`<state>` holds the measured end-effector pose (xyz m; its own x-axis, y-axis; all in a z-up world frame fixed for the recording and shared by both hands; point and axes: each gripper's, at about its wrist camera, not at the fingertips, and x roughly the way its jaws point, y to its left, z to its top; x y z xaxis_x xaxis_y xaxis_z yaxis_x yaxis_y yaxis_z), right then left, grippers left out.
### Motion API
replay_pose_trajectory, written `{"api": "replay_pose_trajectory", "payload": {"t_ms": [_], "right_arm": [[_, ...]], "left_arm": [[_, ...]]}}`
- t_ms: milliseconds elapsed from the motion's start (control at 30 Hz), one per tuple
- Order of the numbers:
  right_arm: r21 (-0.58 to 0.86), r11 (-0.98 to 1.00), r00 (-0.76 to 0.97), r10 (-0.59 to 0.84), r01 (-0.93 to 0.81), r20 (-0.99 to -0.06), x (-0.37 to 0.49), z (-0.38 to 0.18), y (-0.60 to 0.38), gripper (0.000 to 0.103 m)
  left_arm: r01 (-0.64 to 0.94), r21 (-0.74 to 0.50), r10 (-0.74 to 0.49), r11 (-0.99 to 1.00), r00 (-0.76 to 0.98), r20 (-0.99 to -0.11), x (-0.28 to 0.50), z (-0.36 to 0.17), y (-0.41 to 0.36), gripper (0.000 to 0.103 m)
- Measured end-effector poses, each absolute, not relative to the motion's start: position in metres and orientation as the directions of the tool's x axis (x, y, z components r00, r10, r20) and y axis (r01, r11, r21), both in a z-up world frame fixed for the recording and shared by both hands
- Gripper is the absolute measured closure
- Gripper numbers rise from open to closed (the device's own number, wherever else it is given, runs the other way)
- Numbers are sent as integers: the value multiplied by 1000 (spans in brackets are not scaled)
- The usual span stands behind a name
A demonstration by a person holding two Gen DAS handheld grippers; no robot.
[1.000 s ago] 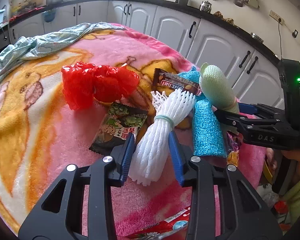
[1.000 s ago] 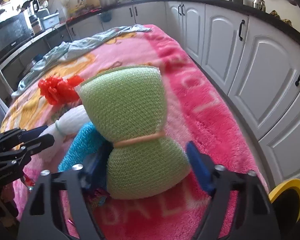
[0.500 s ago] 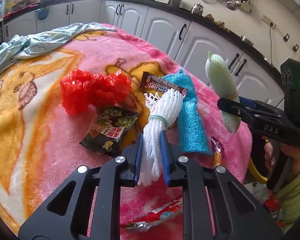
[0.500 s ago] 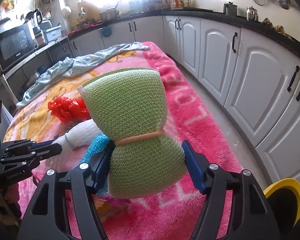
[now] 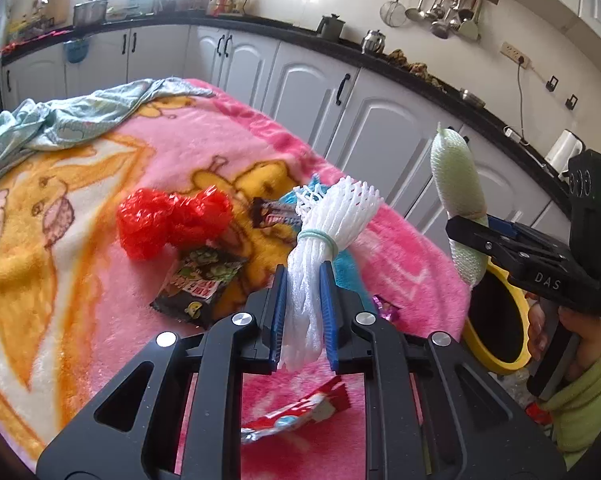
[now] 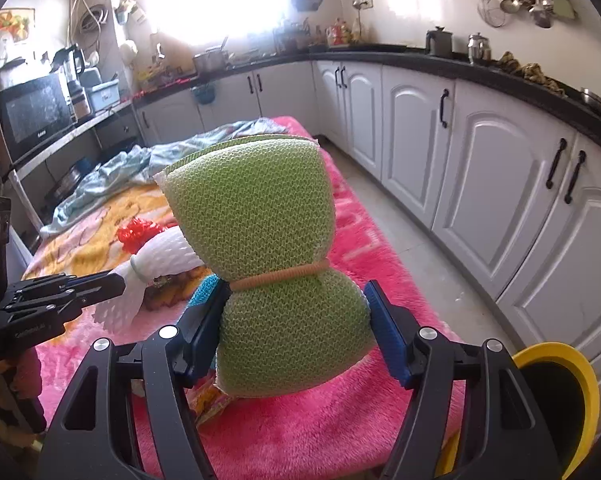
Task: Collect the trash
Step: 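Carry the foam net and green sponge over the yellow bin and release them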
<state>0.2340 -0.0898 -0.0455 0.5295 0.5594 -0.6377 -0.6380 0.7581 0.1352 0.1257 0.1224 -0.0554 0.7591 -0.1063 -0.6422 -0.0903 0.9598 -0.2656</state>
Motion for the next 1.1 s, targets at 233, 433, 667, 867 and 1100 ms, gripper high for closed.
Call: {"api": "replay_pose_trajectory", "payload": {"t_ms": [233,433,667,867,1100], "right_arm": [[142,784,584,556,-604,-592,216,-26,-124,38],[143,807,623,542,-573,-564,203,-14,-156,38],[158,838,673,518,-522,-527,194,-2,-190,38],[171,861,717,496,-479,-490,189,9,-221,38],[169,887,757,455,-429,-468,182,14,-254,38]], "left_arm": [[-55,-266,-122,962,786,-606,120,-37,106,92],[-22,-261,-138,965,805,-577,117,-24,90,92],[19,-259,-163,966,820,-549,118,-10,68,92],[54,-268,-195,962,822,-535,125,-1,48,92],[125,-265,-252,956,816,-521,137,9,11,92]]}}
